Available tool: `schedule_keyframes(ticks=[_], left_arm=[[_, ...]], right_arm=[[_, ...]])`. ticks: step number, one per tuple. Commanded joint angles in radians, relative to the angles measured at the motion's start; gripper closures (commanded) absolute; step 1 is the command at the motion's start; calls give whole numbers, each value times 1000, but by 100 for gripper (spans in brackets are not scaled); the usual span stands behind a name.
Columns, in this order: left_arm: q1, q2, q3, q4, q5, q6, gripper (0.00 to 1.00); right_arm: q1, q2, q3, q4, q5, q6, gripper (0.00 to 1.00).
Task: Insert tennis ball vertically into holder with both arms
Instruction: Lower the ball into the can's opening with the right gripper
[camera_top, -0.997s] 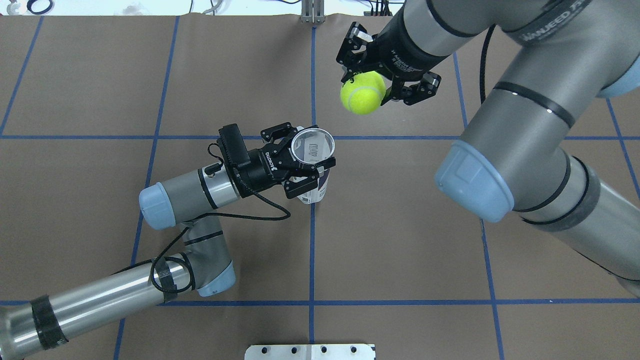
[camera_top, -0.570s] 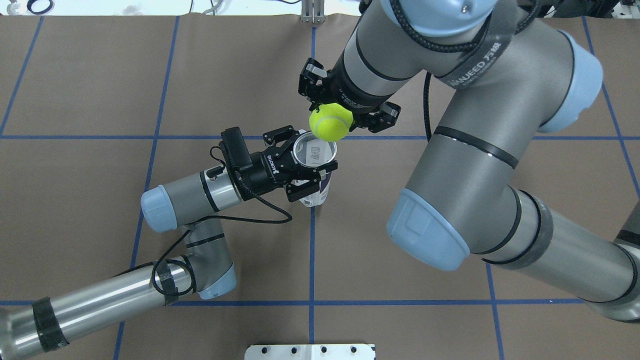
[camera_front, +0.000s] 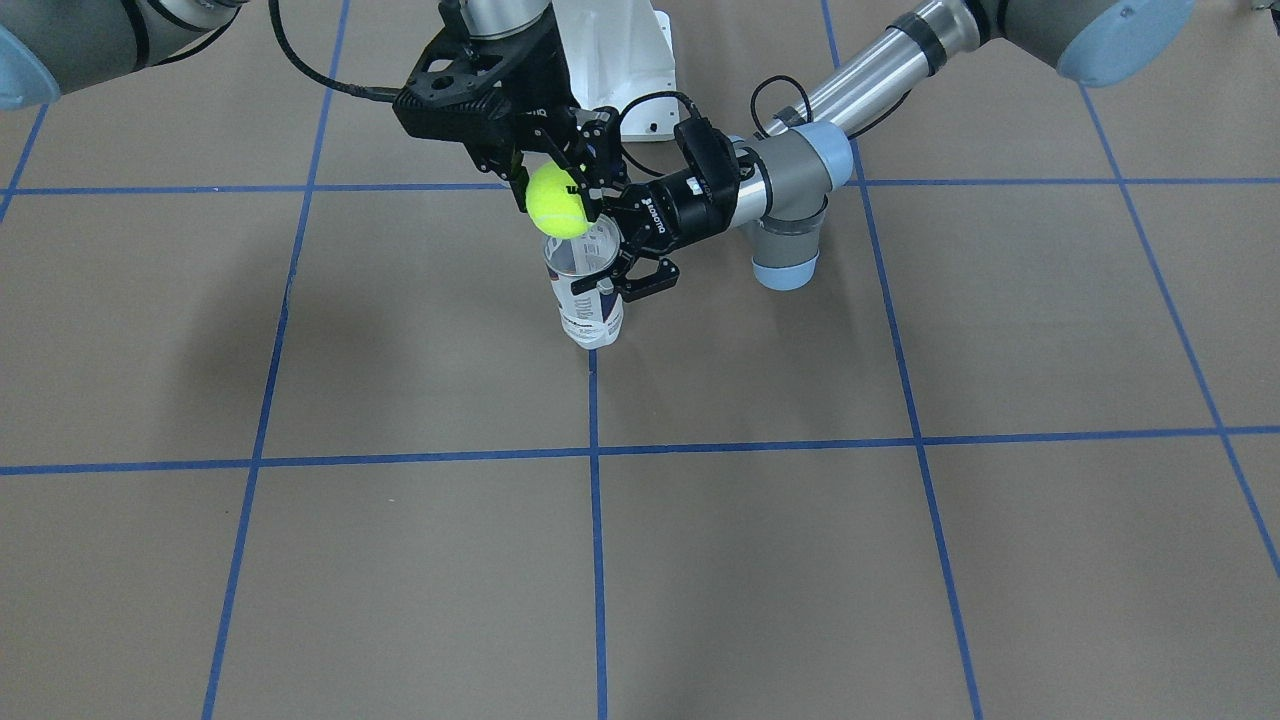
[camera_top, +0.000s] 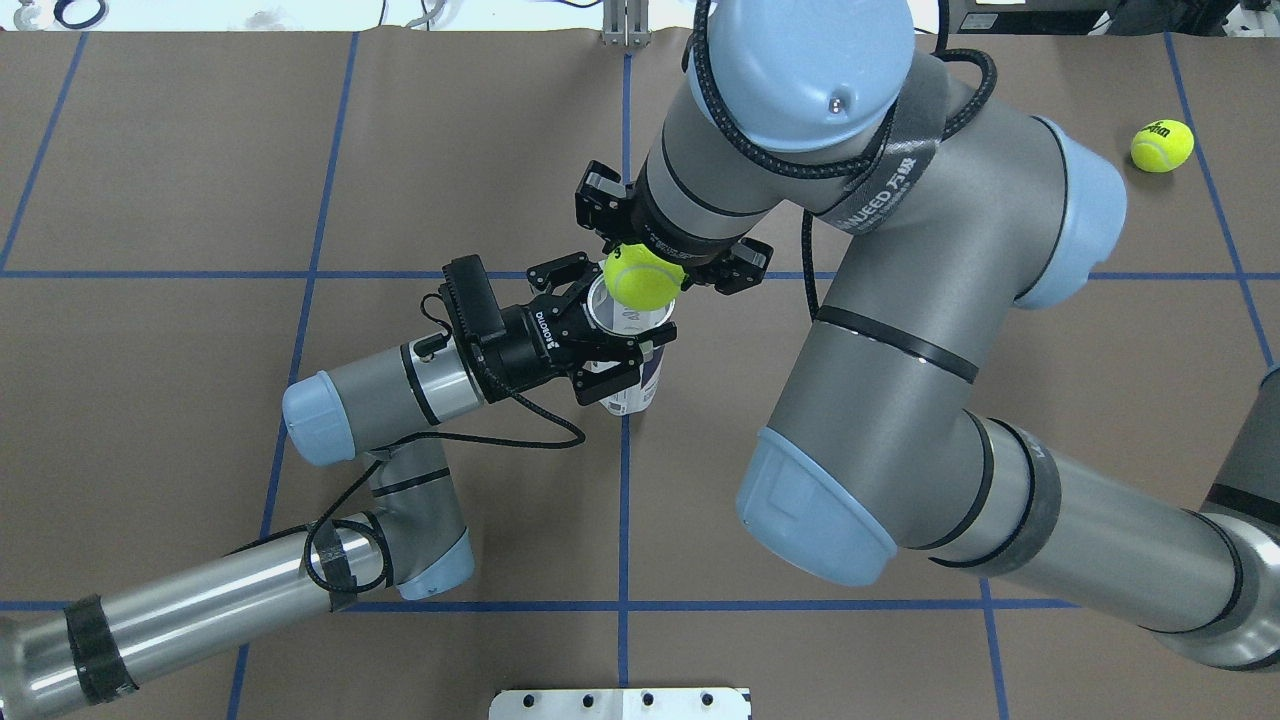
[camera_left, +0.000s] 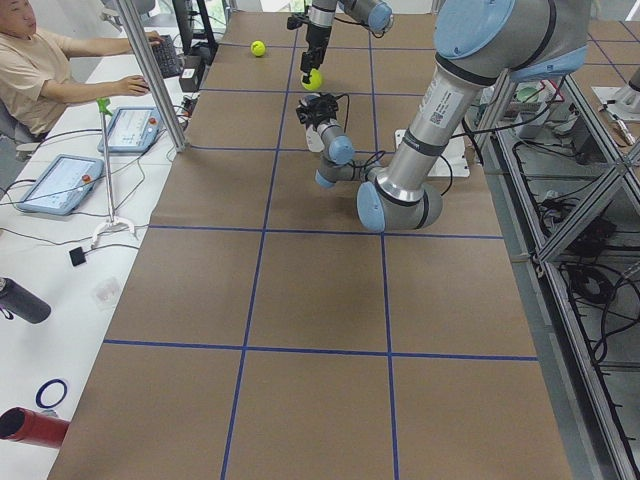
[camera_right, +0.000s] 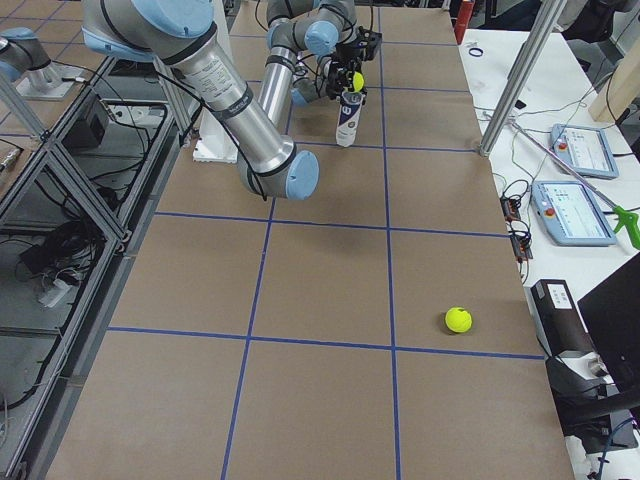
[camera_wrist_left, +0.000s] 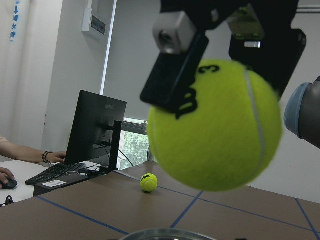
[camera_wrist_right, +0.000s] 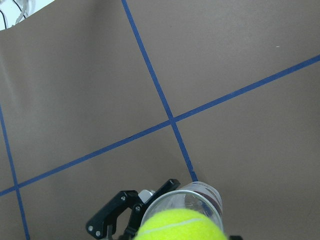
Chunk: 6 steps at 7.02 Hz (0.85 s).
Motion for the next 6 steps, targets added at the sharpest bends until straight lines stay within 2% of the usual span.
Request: schedule_keyframes(ticks=[1,2,5,6], left_arm=[[0,-2,0,-2,1,-1,25],[0,0,0,-2,-1,-1,25],[0,0,0,-2,1,-1,31],[0,-2,0,-2,1,-1,31]], right_arm=[[-14,-1,-6,0,-19,0,36],[-17,-1,-6,0,-21,0,33],[-20,-1,-9,0,-22,0,30],[-20,-1,-20,0,-22,-2,20]])
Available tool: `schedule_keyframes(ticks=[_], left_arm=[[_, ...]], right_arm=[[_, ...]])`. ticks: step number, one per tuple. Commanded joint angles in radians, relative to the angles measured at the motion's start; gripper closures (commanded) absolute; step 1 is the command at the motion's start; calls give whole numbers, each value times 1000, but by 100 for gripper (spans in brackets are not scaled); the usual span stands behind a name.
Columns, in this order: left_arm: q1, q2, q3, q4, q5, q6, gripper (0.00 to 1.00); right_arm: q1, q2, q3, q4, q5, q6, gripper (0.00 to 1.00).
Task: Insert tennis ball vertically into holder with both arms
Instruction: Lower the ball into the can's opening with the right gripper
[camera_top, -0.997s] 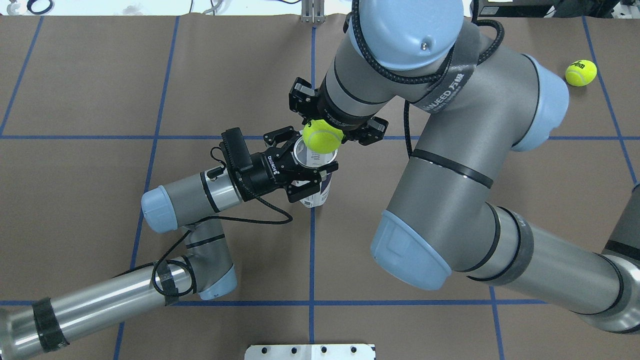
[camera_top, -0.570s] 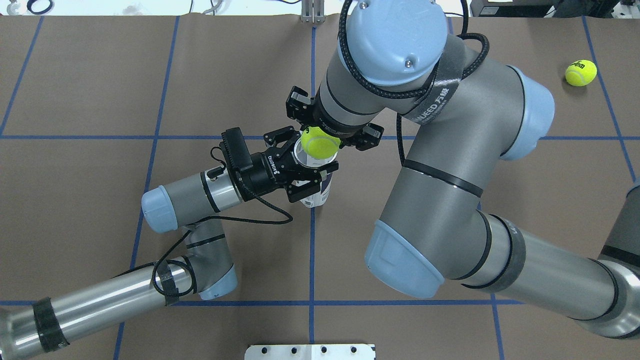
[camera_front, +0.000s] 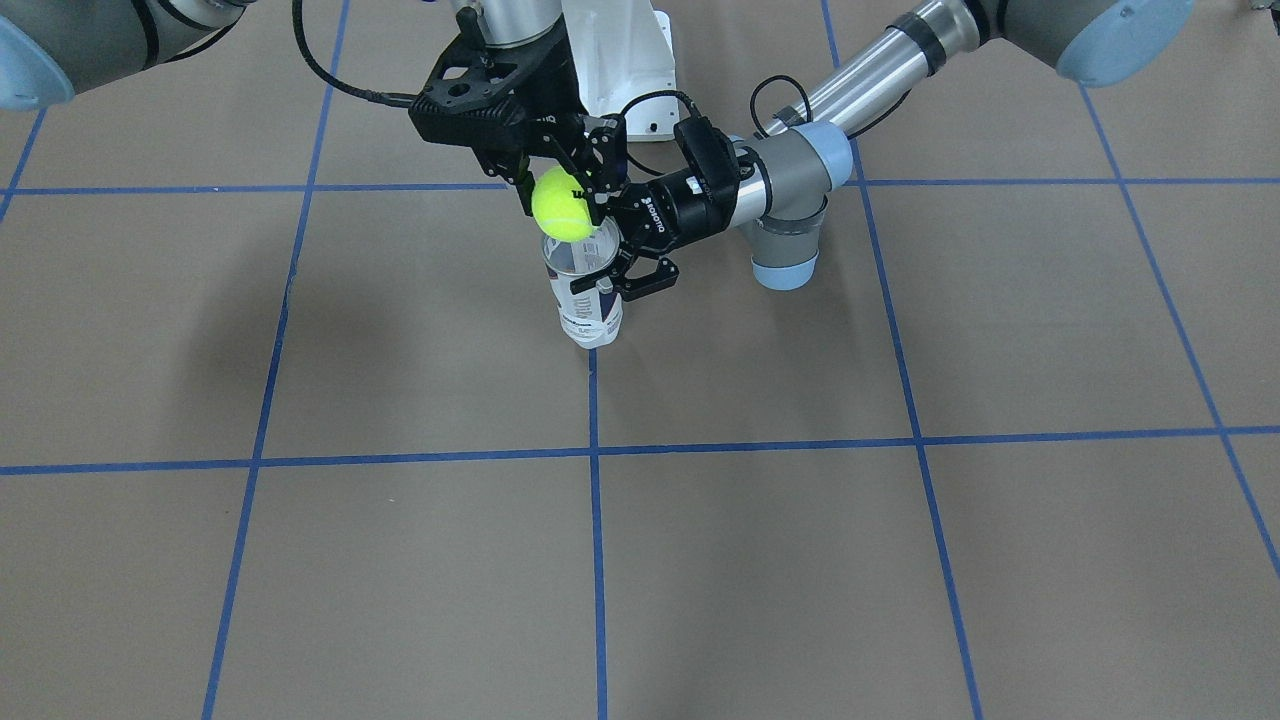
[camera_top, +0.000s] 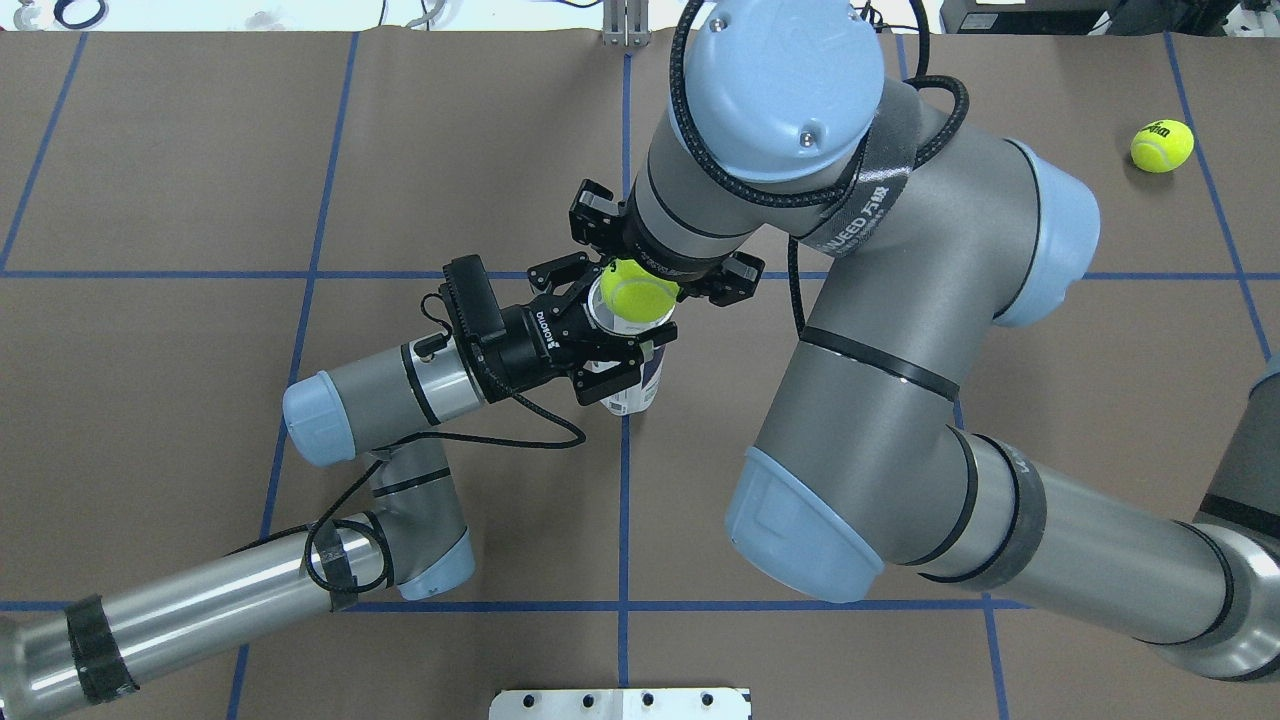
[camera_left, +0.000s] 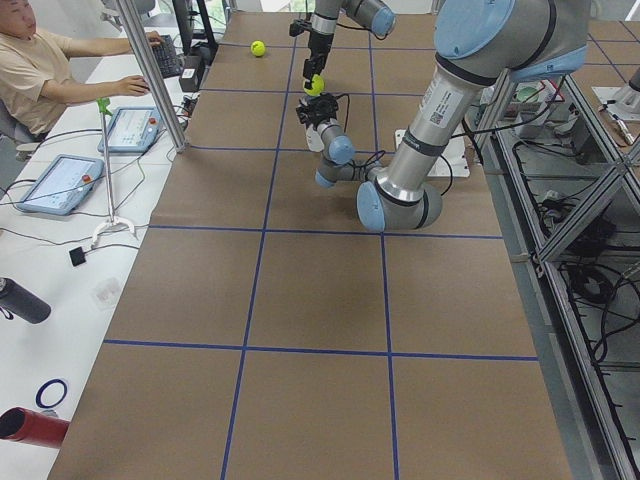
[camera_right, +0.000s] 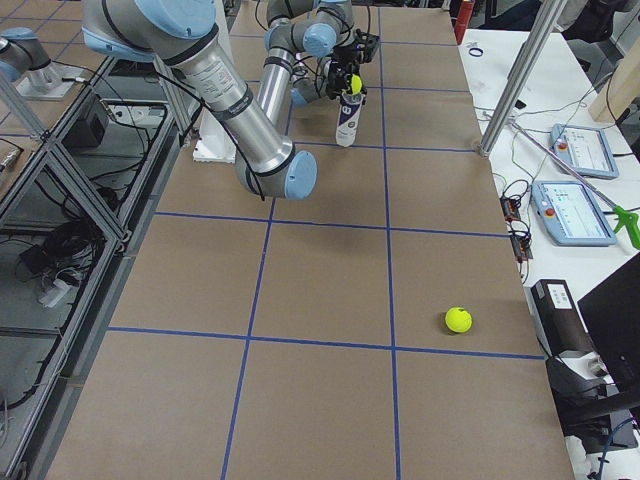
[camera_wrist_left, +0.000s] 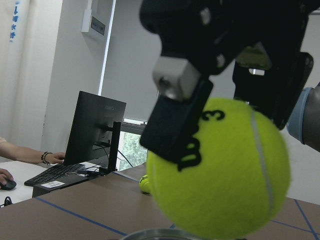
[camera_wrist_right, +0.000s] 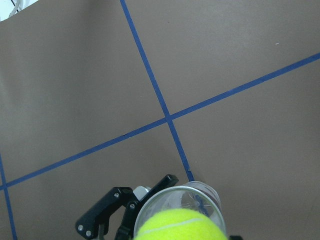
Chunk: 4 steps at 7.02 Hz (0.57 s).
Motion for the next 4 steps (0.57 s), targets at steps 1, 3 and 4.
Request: schedule_keyframes(ticks=[1,3,4], left_arm=[[-2,1,0,0,-1,0,31],[0,1,0,0,0,0,31],[0,1,0,0,-1,0,31]], right_arm=[[-7,0,-8,0,-11,-1,1],[-15,2,-4,0,-22,-1,1],[-15,2,-1,0,-21,-1,1]])
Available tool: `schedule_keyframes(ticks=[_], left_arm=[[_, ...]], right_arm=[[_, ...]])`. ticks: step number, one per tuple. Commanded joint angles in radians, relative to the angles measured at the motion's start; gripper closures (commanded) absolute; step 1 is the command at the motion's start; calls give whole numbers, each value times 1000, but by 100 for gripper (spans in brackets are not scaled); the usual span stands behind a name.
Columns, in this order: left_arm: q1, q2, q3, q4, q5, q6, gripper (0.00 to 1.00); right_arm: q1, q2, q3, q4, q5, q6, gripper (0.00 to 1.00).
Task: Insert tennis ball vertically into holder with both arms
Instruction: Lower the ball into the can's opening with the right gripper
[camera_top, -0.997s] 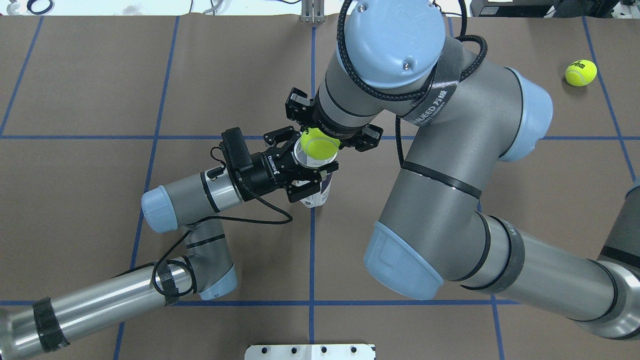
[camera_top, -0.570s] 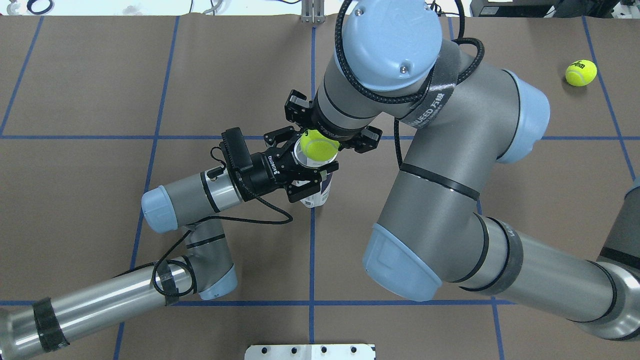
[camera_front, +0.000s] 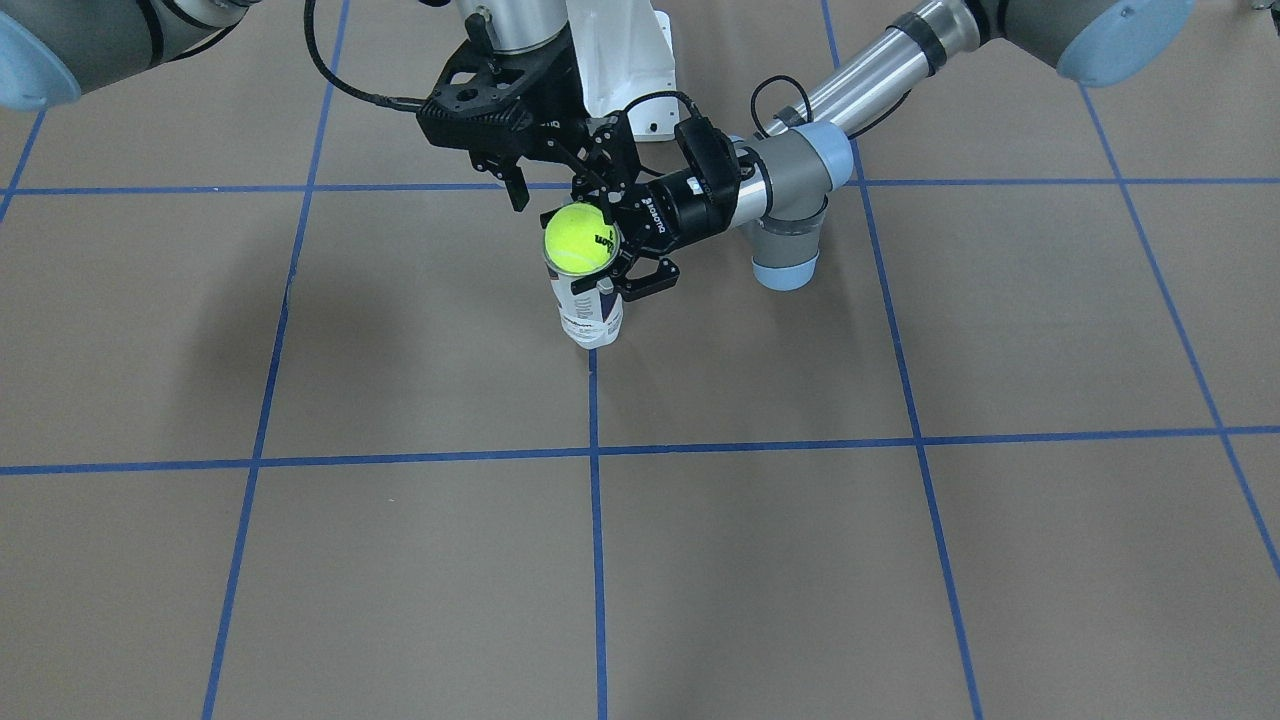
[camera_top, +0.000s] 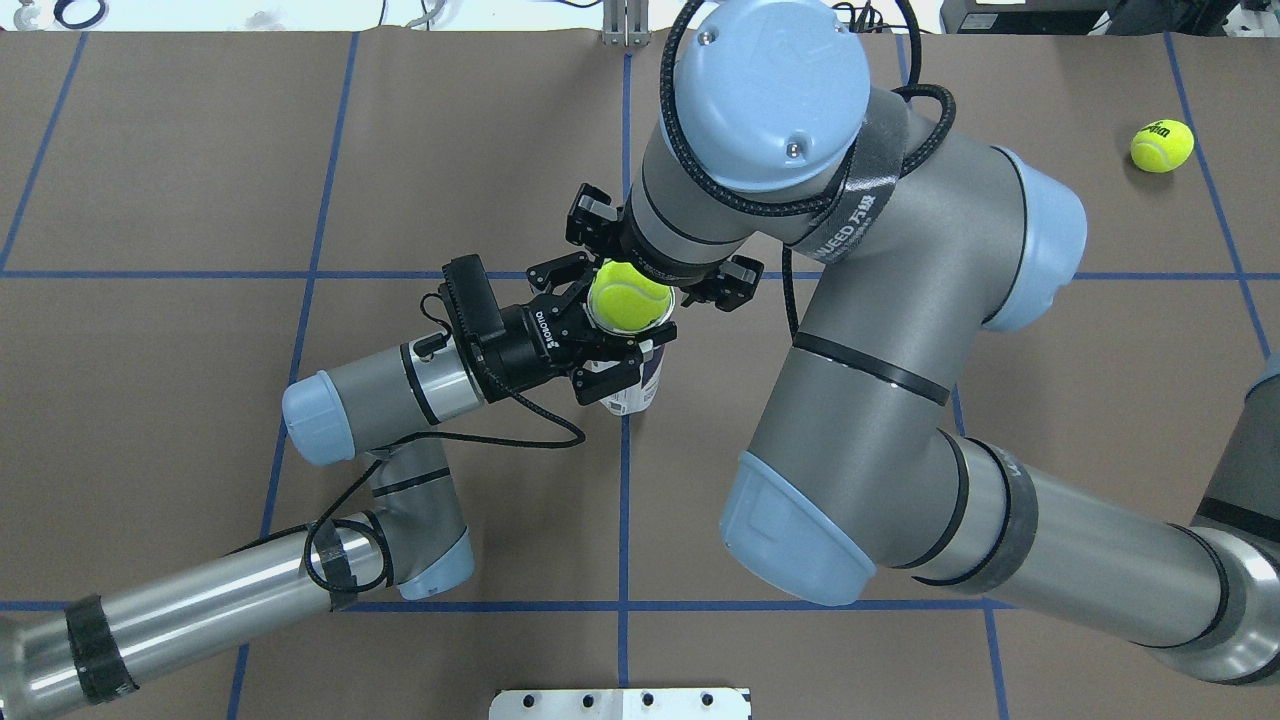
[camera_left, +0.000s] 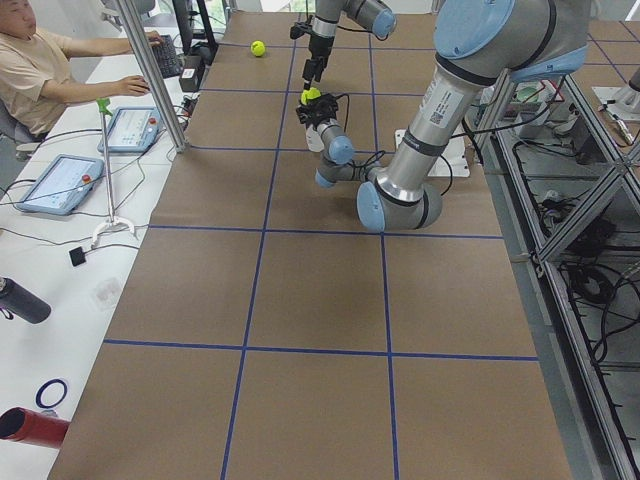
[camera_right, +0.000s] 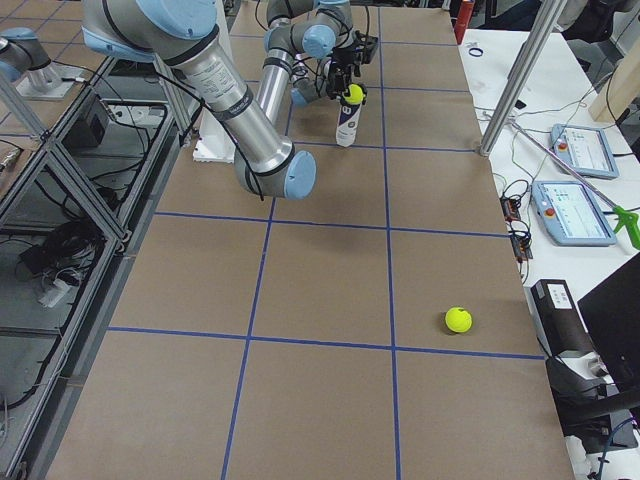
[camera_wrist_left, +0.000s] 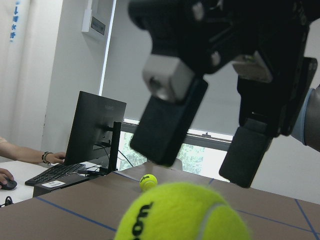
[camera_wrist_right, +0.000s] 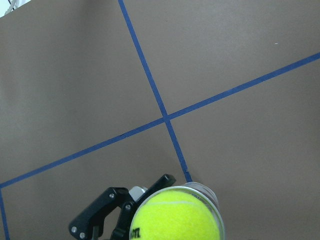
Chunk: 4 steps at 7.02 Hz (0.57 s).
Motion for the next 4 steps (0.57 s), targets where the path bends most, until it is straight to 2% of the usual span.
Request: schedule_keyframes(ticks=[1,4], left_arm=[[0,-1,0,0,1,0,30],[0,0,0,-30,-1,-2,27]], right_arm=[[1,1,6,0,0,-3,1],[25,-10,19,-2,10,-73,1]])
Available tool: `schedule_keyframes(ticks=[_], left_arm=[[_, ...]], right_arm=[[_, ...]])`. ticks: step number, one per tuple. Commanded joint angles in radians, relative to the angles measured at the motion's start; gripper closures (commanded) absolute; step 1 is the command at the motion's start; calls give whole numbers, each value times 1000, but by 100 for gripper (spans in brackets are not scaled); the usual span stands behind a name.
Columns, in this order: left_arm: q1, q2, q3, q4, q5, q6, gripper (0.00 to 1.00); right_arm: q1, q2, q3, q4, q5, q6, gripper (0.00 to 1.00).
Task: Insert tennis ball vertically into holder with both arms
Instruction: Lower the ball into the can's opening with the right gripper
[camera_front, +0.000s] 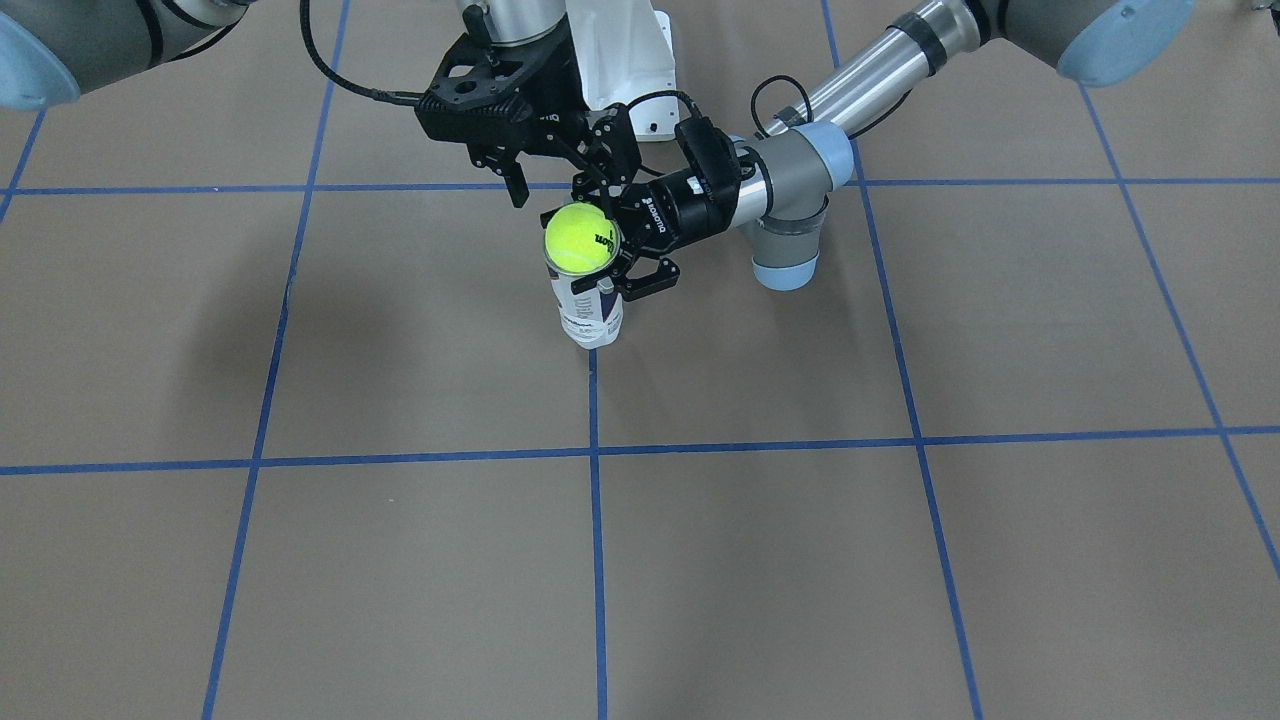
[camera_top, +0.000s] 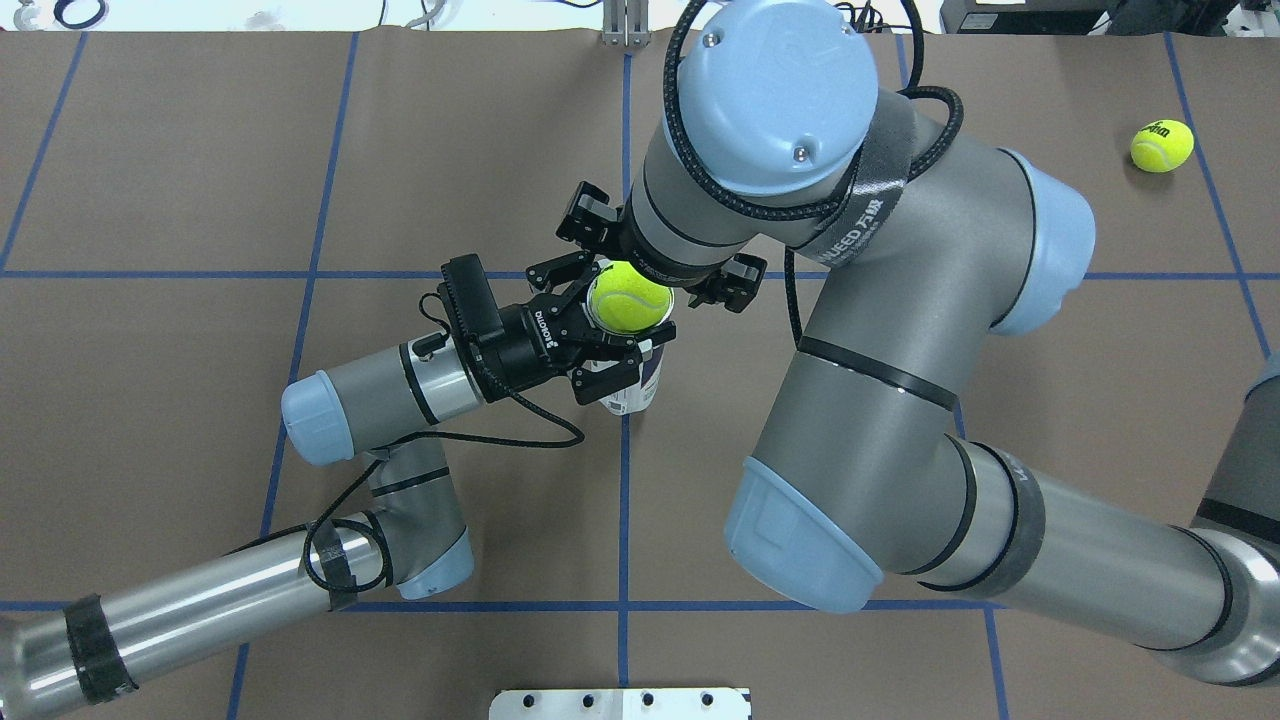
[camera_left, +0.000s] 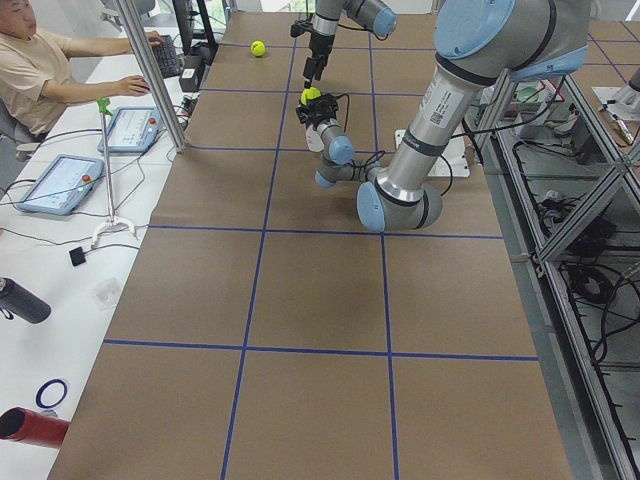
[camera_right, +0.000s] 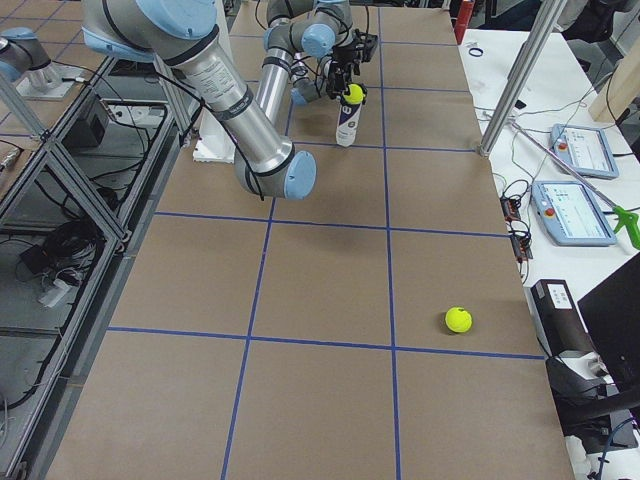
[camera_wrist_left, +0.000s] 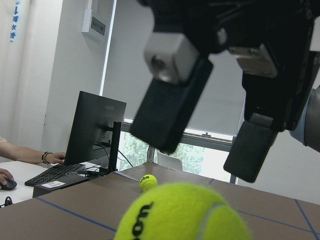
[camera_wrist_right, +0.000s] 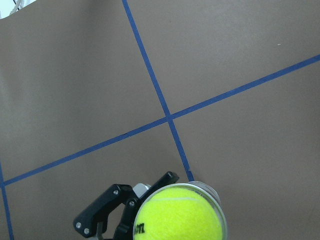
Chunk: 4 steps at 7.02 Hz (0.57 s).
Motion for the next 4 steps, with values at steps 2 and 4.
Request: schedule_keyframes(ticks=[2,4], left_arm=[[1,0,4,-39,0,0,27],[1,0,15,-56,0,11,27]], right_arm=[[55,-12,7,0,33,-65,1],[63,-23,23,-1,38,-78,1]])
